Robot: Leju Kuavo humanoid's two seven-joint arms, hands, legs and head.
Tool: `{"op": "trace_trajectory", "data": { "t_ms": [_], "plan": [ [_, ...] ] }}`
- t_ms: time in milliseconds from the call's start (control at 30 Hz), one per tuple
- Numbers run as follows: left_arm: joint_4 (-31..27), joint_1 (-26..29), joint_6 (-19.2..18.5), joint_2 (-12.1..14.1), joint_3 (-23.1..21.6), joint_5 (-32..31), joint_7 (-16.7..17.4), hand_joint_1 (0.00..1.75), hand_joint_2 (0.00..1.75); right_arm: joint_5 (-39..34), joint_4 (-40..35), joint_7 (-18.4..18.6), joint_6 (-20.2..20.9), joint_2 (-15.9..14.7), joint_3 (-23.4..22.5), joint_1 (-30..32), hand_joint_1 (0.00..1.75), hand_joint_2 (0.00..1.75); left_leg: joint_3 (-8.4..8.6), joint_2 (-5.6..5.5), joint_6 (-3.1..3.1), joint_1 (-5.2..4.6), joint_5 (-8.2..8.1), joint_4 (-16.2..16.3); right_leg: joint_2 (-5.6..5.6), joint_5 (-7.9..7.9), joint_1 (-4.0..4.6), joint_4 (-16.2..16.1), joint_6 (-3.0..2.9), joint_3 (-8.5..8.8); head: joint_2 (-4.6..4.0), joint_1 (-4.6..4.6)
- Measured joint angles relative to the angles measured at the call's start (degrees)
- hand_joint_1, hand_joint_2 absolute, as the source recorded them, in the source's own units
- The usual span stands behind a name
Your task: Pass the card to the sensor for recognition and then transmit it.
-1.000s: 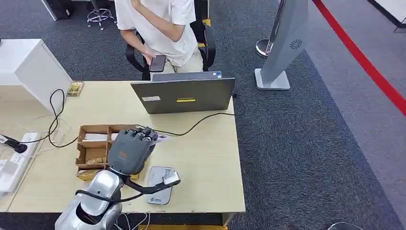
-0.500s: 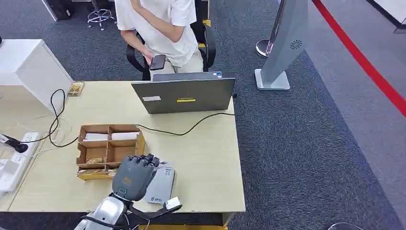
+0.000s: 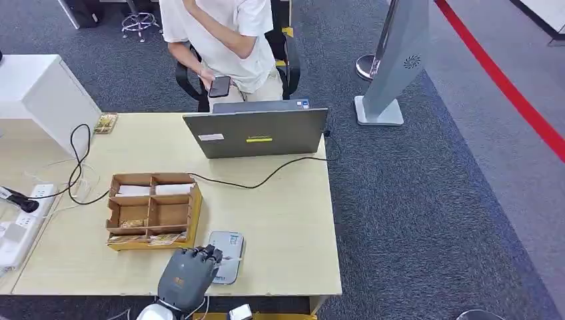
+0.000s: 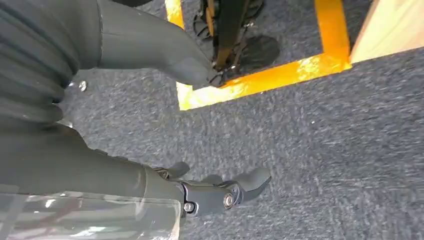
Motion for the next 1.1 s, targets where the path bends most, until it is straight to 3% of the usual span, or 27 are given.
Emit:
{"op": "trace_trajectory", "data": {
  "t_ms": [567, 1100],
  "plan": [
    [0.09, 2.22, -0.02, -0.42, 1.46, 0.63, 0.0, 1.75, 1.75, 1.35, 0.0, 0.17, -0.39, 0.0, 0.0, -0.01, 0.0, 1.75, 0.0, -0.01, 0.0, 0.0, 0.0, 0.0, -0.02, 0.0, 0.0, 0.0, 0.0, 0.0, 0.0, 0.0],
    [0.2, 2.79, -3.0, -0.66, 1.46, 2.49, 0.02, 1.75, 1.75, 3.28, 0.0, -0.02, -0.26, 0.0, -0.22, -0.02, 0.0, 1.75, 0.0, -0.01, 0.0, 0.0, 0.0, 0.0, -0.03, 0.0, 0.0, 0.0, 0.0, 0.0, 0.0, -0.02]
  ]
}}
